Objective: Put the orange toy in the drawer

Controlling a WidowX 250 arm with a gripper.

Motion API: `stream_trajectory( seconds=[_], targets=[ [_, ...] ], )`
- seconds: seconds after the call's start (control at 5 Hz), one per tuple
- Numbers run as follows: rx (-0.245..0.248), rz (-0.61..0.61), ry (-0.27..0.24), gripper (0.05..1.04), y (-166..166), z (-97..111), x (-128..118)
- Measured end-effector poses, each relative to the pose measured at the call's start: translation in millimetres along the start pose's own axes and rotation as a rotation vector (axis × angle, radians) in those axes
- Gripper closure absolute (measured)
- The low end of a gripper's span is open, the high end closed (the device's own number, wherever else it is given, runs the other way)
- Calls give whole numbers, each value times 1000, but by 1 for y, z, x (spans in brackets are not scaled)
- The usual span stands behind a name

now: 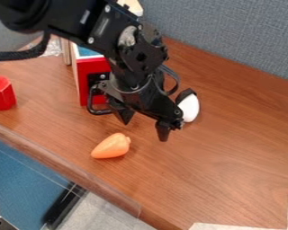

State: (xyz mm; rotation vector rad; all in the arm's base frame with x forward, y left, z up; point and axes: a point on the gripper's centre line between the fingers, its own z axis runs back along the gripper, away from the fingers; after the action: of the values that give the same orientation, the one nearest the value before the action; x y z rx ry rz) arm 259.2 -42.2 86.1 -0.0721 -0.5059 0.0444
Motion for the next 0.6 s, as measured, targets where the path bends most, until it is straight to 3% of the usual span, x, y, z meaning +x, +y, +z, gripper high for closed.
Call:
stream_trajectory(
  seconds=[0.2, 0.4, 0.6],
  targets=[
    [2, -5, 22, 84, 1, -3, -6],
    [15, 2, -25, 84, 20, 5, -5],
    [13, -125, -67, 84, 30, 11, -5]
  ],
)
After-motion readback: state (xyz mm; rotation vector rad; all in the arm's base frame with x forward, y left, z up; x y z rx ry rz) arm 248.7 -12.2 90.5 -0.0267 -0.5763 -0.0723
